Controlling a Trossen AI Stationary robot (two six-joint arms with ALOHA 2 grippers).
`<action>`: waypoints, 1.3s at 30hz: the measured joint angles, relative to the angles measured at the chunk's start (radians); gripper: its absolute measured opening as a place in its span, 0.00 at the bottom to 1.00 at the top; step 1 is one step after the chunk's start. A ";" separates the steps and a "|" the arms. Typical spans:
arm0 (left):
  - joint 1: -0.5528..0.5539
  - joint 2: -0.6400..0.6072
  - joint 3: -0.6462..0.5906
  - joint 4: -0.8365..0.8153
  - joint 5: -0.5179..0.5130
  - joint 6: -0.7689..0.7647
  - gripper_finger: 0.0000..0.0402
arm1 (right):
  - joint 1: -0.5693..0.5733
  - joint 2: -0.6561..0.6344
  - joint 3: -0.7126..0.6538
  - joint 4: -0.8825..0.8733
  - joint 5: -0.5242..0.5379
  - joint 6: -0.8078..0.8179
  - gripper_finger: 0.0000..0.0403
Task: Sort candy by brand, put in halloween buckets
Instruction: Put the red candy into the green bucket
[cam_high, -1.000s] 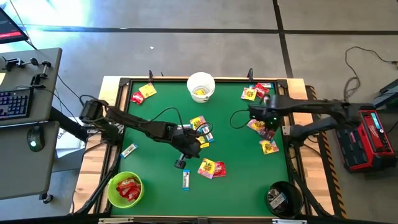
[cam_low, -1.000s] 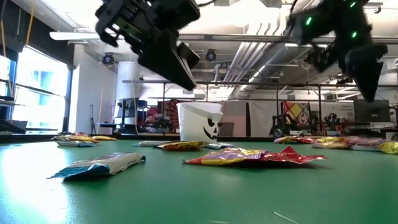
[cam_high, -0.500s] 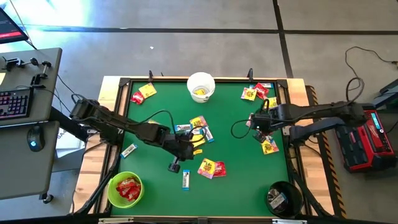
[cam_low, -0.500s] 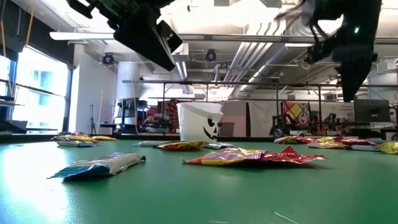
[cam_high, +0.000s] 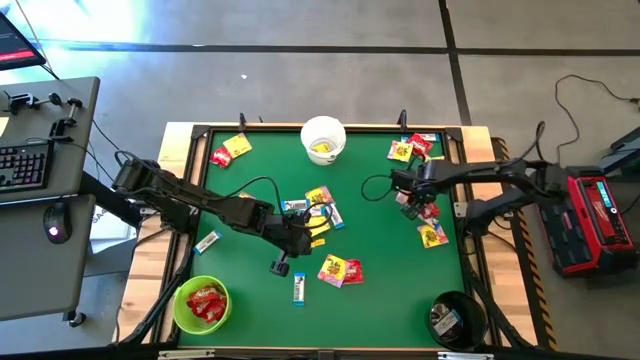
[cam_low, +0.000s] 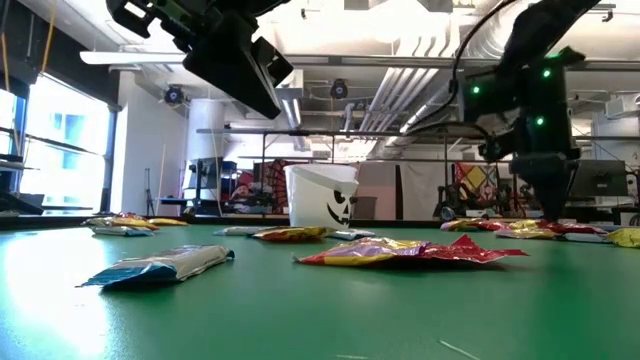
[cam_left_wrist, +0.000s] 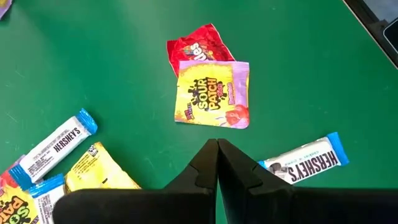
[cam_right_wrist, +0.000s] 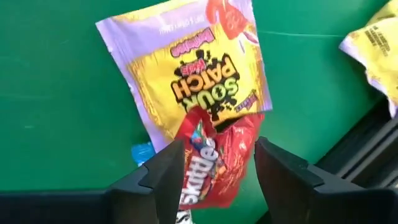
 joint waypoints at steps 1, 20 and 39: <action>0.000 0.000 0.000 -0.001 0.000 0.000 0.00 | -0.010 0.009 0.000 0.008 0.000 -0.011 0.45; -0.004 0.001 0.000 -0.017 0.036 -0.001 0.00 | -0.096 0.117 0.000 0.043 -0.071 -0.206 0.03; -0.058 0.001 0.000 -0.117 0.029 -0.063 0.00 | 0.191 -0.134 0.004 0.046 -0.122 -0.002 0.00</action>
